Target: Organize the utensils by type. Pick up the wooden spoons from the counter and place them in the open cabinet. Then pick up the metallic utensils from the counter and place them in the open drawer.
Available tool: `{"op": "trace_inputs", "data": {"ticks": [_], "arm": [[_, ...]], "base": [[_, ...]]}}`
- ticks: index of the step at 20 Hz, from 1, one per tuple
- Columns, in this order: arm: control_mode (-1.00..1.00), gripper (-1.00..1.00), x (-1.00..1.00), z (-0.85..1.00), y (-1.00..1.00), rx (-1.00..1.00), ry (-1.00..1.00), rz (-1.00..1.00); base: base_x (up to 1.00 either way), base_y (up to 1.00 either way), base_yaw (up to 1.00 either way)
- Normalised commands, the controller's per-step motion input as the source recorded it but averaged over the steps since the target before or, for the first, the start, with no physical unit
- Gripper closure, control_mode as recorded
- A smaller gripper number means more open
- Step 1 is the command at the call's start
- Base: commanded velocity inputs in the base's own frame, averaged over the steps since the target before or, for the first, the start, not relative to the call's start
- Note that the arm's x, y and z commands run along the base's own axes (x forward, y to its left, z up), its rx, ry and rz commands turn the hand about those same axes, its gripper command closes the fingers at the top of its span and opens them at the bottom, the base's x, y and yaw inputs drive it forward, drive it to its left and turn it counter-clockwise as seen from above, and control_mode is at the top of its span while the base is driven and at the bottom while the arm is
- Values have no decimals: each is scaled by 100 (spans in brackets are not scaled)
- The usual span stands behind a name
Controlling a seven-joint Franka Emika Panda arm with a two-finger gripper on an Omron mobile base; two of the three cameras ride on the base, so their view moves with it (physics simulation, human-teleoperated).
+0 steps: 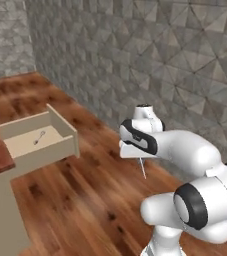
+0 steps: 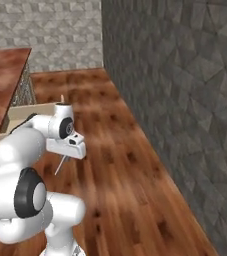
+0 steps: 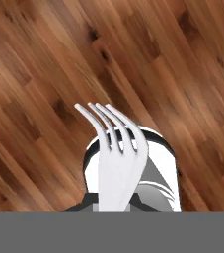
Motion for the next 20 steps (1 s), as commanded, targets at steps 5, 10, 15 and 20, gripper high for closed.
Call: {"op": "trace_inputs", "data": {"ticks": [5, 10, 15, 20], "arm": [[100, 100, 0, 0, 0, 0, 0, 0], [100, 100, 0, 0, 0, 0, 0, 0], [100, 100, 0, 0, 0, 0, 0, 0], [100, 100, 0, 0, 0, 0, 0, 0]], "base": [[95, -18, 22], [78, -18, 50], [51, 0, 84], [75, -14, 53]]}}
